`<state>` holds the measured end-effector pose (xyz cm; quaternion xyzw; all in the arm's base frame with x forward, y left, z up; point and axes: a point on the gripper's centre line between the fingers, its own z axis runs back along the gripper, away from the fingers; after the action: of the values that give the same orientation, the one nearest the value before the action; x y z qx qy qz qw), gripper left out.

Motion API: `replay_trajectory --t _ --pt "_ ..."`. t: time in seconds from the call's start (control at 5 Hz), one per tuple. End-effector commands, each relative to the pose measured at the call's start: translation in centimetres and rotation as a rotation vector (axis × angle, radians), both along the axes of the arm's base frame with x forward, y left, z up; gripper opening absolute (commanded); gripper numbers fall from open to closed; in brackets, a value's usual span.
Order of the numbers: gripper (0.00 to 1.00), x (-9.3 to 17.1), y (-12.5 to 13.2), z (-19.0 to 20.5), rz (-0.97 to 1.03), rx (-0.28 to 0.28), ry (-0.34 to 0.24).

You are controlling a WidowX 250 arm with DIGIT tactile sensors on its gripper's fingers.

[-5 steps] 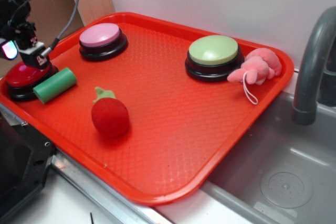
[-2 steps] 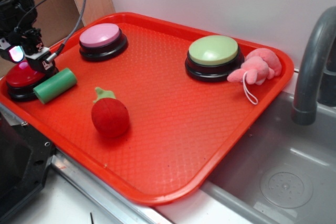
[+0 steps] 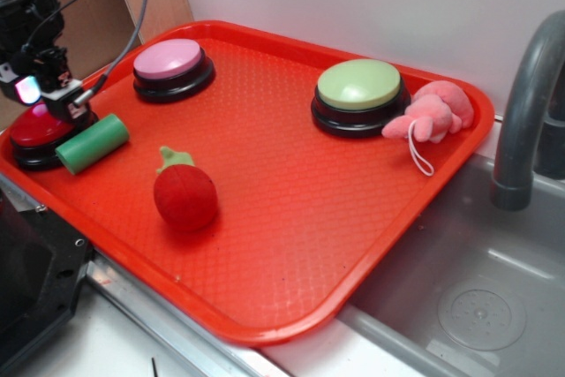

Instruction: Push the red button.

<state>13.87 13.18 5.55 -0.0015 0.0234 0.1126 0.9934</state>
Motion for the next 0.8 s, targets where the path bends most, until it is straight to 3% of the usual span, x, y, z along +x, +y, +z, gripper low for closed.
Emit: replay_trajectory --t 0.0,0.6 --pt "1.0 0.5 -0.3 3.0 0.023 0.061 -0.043" --pt "1.0 0.9 0.0 4.2 0.019 0.093 -0.052"
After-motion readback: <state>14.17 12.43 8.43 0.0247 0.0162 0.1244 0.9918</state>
